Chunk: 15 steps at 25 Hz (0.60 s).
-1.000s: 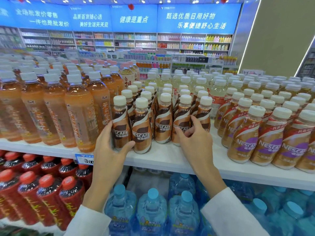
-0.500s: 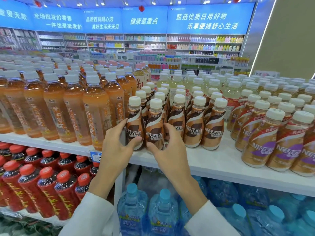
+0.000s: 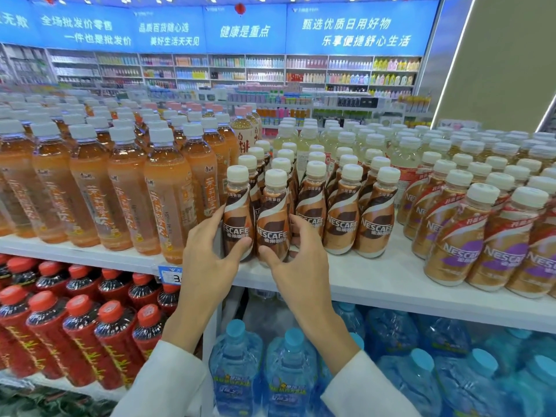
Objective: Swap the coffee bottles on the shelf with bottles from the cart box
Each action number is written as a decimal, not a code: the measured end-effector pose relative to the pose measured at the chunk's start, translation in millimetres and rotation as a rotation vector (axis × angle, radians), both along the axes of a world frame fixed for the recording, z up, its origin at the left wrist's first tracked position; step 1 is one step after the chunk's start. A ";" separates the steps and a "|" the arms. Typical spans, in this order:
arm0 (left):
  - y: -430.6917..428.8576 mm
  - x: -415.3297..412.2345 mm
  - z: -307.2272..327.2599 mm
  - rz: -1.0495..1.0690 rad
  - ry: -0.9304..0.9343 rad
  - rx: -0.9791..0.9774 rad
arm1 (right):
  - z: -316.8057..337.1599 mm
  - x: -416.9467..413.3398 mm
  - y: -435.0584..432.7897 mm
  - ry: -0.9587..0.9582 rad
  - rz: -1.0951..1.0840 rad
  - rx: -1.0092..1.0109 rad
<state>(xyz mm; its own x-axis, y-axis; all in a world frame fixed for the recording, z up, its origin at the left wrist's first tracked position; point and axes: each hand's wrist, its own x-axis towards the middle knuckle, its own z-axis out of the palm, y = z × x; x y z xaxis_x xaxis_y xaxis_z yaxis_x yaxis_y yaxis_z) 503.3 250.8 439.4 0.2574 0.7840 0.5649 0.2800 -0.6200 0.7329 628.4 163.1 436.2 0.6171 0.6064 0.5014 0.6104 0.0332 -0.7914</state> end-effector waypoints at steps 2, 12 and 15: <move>-2.4 2.3 -6.5 0.006 -0.037 0.010 | -0.2 -1.9 -1.3 0.011 0.003 -0.003; -31.5 5.7 -22.8 0.059 -0.115 0.164 | -17.8 16.4 -60.4 -0.003 -0.032 -0.143; -60.5 9.4 -27.1 0.083 -0.102 0.205 | -18.6 30.3 -102.5 -0.020 -0.107 -0.157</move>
